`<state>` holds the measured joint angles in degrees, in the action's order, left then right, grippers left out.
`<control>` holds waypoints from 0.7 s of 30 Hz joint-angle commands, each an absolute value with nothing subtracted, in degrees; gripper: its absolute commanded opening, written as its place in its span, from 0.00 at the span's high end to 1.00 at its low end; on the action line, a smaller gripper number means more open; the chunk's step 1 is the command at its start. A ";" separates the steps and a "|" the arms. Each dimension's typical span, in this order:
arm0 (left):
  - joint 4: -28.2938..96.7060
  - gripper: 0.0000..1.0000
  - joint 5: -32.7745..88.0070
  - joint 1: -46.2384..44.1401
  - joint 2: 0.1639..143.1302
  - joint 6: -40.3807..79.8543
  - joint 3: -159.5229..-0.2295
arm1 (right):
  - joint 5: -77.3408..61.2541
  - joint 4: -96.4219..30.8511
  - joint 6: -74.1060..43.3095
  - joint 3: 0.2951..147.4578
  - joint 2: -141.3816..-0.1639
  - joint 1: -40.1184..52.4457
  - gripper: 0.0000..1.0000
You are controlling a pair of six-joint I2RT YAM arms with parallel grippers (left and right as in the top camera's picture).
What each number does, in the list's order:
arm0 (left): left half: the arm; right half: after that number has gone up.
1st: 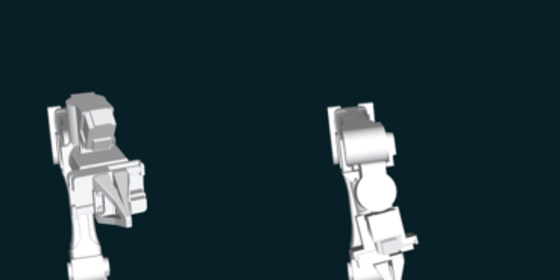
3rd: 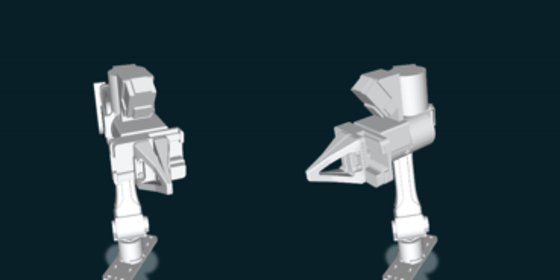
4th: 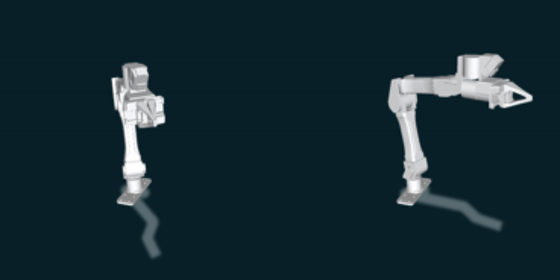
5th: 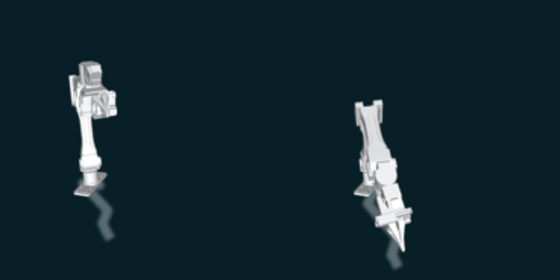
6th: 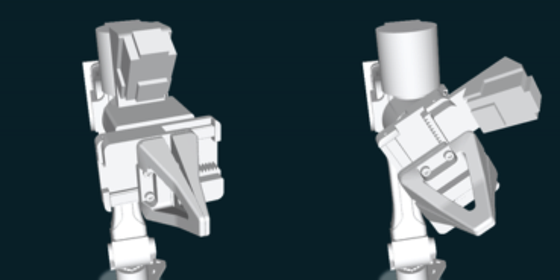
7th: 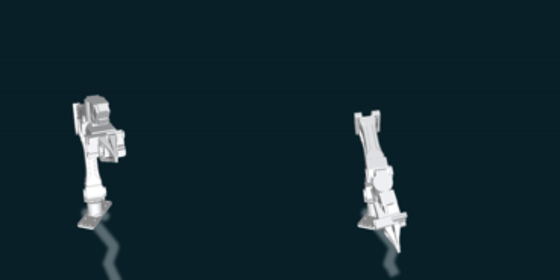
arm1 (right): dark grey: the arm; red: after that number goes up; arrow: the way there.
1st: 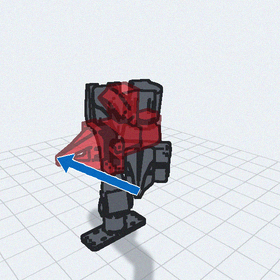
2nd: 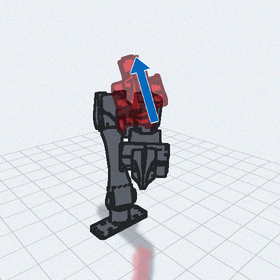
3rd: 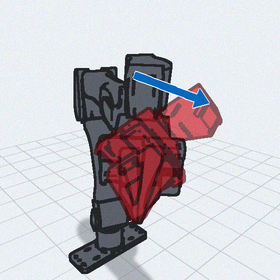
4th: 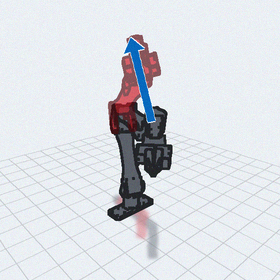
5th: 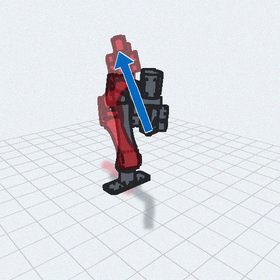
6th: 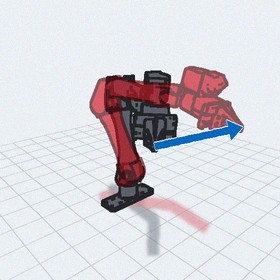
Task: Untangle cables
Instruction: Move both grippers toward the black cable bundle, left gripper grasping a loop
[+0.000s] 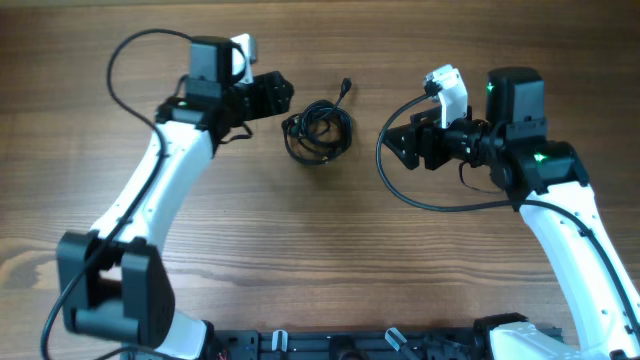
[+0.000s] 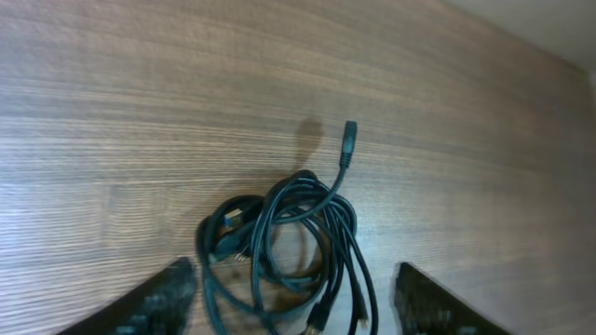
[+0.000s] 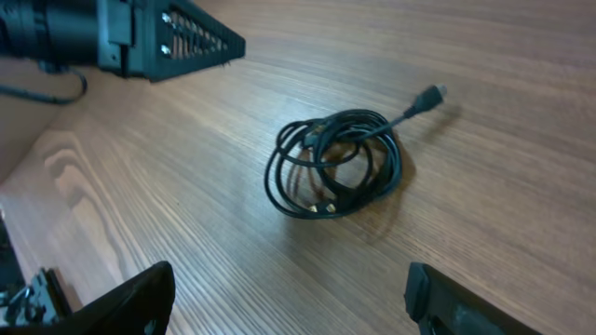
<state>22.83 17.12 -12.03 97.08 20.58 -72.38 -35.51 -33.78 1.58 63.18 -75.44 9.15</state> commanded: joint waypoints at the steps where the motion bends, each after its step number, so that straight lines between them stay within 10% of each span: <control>1: 21.85 0.37 10.92 -15.81 101.36 31.18 -73.25 | -31.90 -33.67 -2.13 64.79 -76.29 9.37 0.22; 21: 16.56 0.64 5.19 -21.30 114.67 36.91 -73.25 | -30.17 -33.71 -2.11 64.01 -76.31 9.37 0.29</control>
